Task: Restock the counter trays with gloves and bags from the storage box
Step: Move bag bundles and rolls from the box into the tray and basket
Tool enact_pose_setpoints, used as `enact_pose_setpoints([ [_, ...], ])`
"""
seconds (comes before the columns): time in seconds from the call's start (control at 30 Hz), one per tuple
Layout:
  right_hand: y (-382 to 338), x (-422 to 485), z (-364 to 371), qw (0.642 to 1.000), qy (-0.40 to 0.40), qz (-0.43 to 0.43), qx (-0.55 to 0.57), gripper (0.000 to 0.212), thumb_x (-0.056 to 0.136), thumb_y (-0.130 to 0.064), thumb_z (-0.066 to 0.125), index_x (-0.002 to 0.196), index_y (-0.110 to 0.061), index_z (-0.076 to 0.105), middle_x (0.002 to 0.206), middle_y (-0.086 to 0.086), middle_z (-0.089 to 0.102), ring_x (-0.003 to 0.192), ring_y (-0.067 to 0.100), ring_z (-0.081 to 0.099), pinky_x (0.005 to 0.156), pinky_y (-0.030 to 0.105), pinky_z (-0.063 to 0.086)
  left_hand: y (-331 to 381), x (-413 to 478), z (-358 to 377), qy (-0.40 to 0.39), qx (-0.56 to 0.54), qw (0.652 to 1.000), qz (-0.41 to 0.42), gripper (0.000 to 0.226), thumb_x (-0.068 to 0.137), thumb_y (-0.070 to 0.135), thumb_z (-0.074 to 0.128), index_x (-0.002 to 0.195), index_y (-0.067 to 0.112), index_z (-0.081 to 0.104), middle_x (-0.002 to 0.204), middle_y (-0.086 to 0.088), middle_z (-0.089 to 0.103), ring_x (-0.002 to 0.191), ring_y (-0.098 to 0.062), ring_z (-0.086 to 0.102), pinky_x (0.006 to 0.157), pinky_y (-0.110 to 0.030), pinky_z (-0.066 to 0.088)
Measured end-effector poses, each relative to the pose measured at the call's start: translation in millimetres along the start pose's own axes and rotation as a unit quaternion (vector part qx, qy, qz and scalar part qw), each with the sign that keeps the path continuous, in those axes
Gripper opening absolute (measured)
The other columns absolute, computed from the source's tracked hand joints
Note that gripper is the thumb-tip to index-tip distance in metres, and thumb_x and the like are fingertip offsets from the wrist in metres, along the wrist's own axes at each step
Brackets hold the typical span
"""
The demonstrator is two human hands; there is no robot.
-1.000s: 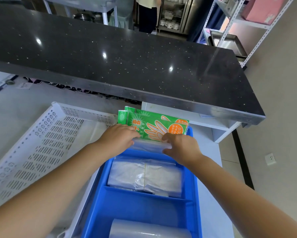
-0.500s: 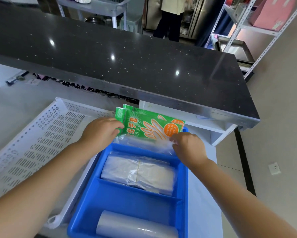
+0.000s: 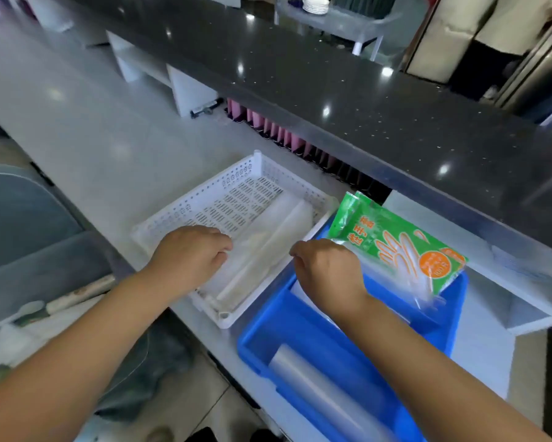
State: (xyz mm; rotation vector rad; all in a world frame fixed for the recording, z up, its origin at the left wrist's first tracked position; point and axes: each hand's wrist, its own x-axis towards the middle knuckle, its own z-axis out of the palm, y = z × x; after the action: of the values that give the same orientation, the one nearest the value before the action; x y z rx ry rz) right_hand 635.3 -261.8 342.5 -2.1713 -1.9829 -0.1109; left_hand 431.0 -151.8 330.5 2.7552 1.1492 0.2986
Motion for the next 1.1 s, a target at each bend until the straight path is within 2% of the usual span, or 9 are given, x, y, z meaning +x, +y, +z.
enact_pose_setpoints([
  [0.17,-114.2,35.6,22.4,0.996,-0.013,-0.089,0.015,0.013,0.080,-0.011,0.054,0.079,-0.014,0.068,0.072,0.007,0.068,0.069,0.029,0.063,0.053,0.031,0.045,-96.7,-78.0,-26.3,-0.028,-0.002,0.995,-0.095,0.018,0.089,0.025,0.050,0.097,0.026,0.066,0.093,0.007,0.063,0.094,-0.021,0.060,0.068,-0.029,0.042],
  [0.27,-192.5,58.0,43.8,0.989,-0.040,-0.139,0.016,0.019,0.084,-0.012,0.049,0.082,-0.016,0.067,0.077,0.004,0.068,0.071,0.025,0.062,0.055,0.028,0.042,-167.5,-128.8,-35.9,-0.056,0.027,0.987,-0.149,0.018,0.088,0.027,0.050,0.097,0.026,0.066,0.099,0.001,0.067,0.095,-0.025,0.060,0.077,-0.035,0.049],
  [0.37,-271.1,77.2,66.4,0.982,-0.060,-0.176,0.037,0.014,0.082,-0.013,0.054,0.083,-0.015,0.068,0.077,0.006,0.069,0.069,0.027,0.064,0.054,0.027,0.042,-240.9,-180.7,-40.8,-0.068,0.022,0.973,-0.219,0.021,0.090,0.028,0.049,0.102,0.027,0.066,0.108,0.001,0.067,0.102,-0.024,0.059,0.083,-0.033,0.048],
  [0.5,-353.1,95.9,106.8,0.973,-0.113,-0.198,0.037,0.021,0.088,-0.018,0.046,0.093,-0.019,0.066,0.090,0.006,0.070,0.083,0.027,0.064,0.065,0.031,0.049,-326.0,-244.0,-46.0,-0.067,-0.002,0.950,-0.304,0.021,0.091,0.030,0.050,0.106,0.032,0.065,0.116,0.003,0.066,0.102,-0.022,0.060,0.080,-0.029,0.046],
  [0.63,-399.8,106.6,145.3,0.967,-0.176,-0.179,0.032,0.026,0.091,-0.020,0.042,0.102,-0.021,0.065,0.100,0.003,0.069,0.091,0.027,0.064,0.073,0.033,0.052,-380.6,-289.7,-43.6,-0.088,-0.020,0.926,-0.365,0.022,0.090,0.029,0.054,0.109,0.029,0.065,0.114,0.000,0.068,0.098,-0.023,0.062,0.078,-0.029,0.047],
  [0.77,-426.8,117.0,185.2,0.958,-0.221,-0.181,0.027,0.028,0.092,-0.019,0.039,0.097,-0.021,0.066,0.096,0.002,0.070,0.085,0.026,0.065,0.071,0.030,0.051,-414.9,-315.3,-23.0,-0.100,-0.054,0.907,-0.405,0.015,0.090,0.027,0.053,0.097,0.024,0.066,0.097,-0.002,0.070,0.077,-0.018,0.057,0.062,-0.025,0.039],
  [0.93,-460.4,133.8,243.8,0.933,-0.291,-0.208,0.046,0.029,0.095,-0.026,0.041,0.094,-0.020,0.069,0.091,0.004,0.073,0.079,0.023,0.067,0.072,0.029,0.054,-442.7,-333.0,16.6,-0.126,-0.118,0.871,-0.461,0.018,0.093,0.025,0.048,0.097,0.022,0.065,0.092,-0.002,0.068,0.073,-0.014,0.052,0.062,-0.024,0.039],
  [1.03,-485.5,148.0,284.4,0.919,-0.301,-0.248,0.051,0.016,0.088,-0.020,0.056,0.083,-0.019,0.071,0.077,0.003,0.073,0.066,0.021,0.067,0.057,0.025,0.050,-455.7,-337.8,41.1,-0.128,-0.136,0.854,-0.485,0.020,0.093,0.024,0.046,0.099,0.023,0.065,0.092,-0.001,0.068,0.073,-0.012,0.051,0.061,-0.022,0.035],
  [1.1,-502.2,156.1,317.3,0.902,-0.335,-0.267,0.048,0.016,0.087,-0.016,0.055,0.084,-0.018,0.071,0.079,0.002,0.072,0.070,0.020,0.067,0.055,0.023,0.045,-464.0,-340.4,59.2,-0.118,-0.153,0.840,-0.508,0.022,0.093,0.022,0.046,0.104,0.022,0.066,0.095,0.000,0.069,0.076,-0.012,0.054,0.061,-0.023,0.035],
])
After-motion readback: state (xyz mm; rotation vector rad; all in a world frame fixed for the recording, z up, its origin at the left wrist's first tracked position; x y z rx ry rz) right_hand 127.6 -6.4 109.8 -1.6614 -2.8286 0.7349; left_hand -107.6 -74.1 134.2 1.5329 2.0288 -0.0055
